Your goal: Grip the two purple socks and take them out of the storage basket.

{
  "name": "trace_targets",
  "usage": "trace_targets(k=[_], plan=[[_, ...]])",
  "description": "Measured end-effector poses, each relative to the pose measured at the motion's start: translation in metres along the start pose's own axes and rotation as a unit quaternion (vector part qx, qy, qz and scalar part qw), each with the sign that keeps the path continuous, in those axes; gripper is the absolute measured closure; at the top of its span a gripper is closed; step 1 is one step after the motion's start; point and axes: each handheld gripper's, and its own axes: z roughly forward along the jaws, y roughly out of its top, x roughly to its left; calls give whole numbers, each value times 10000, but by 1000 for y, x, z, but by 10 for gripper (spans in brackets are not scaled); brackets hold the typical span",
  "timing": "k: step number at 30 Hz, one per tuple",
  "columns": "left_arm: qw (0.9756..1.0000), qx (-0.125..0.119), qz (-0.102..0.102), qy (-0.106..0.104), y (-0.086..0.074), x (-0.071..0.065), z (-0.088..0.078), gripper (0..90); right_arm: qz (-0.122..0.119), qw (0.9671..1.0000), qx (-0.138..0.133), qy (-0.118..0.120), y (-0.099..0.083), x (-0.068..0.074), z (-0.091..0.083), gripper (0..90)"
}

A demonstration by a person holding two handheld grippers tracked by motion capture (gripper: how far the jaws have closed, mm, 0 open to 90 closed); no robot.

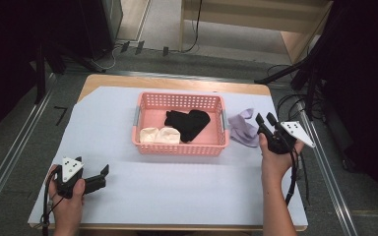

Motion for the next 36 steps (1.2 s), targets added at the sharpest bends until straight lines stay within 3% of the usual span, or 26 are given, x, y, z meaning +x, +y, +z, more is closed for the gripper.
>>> trace_targets(k=[7,11,13,17,21,25,32,36], plan=[[10000,-15,1,22,0,0,0,66,-5,9998,177,120,-10,-4,-14,430],[10000,-26,15,23,0,0,0,66,101,9990,326,277,-19,-7,-22,255],[10000,-30,12,22,0,0,0,67,33,9988,451,199,-23,-8,-27,166],[10000,-36,16,29,0,0,0,67,-9,9986,493,177,-31,-12,-37,104],[10000,-45,17,22,0,0,0,67,-82,9973,655,307,-40,-15,-47,0],[10000,-55,16,19,0,-1,-1,67,-59,9971,751,149,-47,-20,-59,0],[10000,-58,-14,19,0,-1,-1,67,-24,9960,870,213,-60,-29,-80,0],[10000,-62,-17,15,0,-1,-1,67,-131,9949,981,202,-65,-38,-97,0]])
